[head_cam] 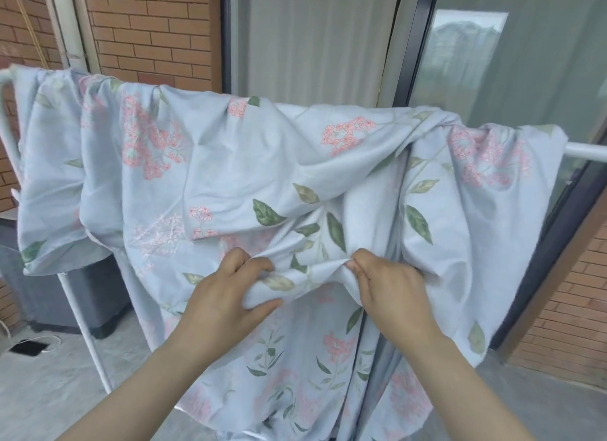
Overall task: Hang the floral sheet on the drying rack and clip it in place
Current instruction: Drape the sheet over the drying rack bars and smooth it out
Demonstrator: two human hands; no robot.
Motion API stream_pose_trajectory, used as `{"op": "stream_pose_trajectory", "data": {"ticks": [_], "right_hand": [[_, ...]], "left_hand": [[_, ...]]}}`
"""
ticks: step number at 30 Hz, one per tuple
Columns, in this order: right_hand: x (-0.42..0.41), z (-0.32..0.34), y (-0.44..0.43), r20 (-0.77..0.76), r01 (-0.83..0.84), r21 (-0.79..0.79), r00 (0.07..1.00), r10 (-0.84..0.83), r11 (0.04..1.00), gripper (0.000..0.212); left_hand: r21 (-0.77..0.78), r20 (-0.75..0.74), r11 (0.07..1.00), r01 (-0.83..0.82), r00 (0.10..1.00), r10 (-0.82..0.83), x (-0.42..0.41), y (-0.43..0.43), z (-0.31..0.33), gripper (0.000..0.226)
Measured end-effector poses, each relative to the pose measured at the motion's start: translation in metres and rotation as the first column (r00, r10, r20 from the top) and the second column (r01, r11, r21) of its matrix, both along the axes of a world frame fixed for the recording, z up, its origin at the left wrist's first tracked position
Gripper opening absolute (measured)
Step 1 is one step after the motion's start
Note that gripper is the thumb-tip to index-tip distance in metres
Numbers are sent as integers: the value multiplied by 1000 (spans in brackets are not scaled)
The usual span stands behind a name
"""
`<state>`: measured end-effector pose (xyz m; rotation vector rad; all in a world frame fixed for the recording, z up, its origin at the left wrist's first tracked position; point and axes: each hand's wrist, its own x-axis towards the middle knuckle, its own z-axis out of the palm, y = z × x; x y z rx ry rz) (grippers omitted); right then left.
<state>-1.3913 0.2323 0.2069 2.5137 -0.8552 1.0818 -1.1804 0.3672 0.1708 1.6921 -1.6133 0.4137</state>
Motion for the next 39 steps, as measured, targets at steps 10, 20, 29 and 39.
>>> {"op": "stream_pose_trajectory", "data": {"ticks": [10,20,29,39], "right_hand": [[4,-65,-12,-87,7,287,996,19,958,38],[17,-134,-33,-199,137,348,977,-70,927,43],[31,-189,-46,-166,282,238,955,-247,929,42],[30,-268,-54,0,310,-9,951,-310,951,39]], "left_hand": [[245,-168,958,148,980,-108,19,-23,-55,64],[456,-201,889,39,978,60,19,-54,-142,48],[464,-89,883,-68,988,123,20,-78,-181,63],[298,-48,952,-67,995,85,31,-104,-249,60]]}}
